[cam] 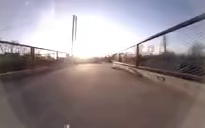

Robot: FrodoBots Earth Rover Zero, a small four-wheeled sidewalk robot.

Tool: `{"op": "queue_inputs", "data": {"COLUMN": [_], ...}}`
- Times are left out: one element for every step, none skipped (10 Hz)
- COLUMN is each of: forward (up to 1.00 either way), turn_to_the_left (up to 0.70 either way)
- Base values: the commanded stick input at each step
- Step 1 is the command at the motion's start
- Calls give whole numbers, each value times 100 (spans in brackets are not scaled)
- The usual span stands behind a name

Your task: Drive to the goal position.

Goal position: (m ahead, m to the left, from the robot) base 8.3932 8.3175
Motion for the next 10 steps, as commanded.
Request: {"op": "queue_inputs", "data": {"forward": [0,0,0,0,0,0,0,0,8,45], "turn_to_the_left": [0,0,0,0,0,0,0,0,0,0]}}
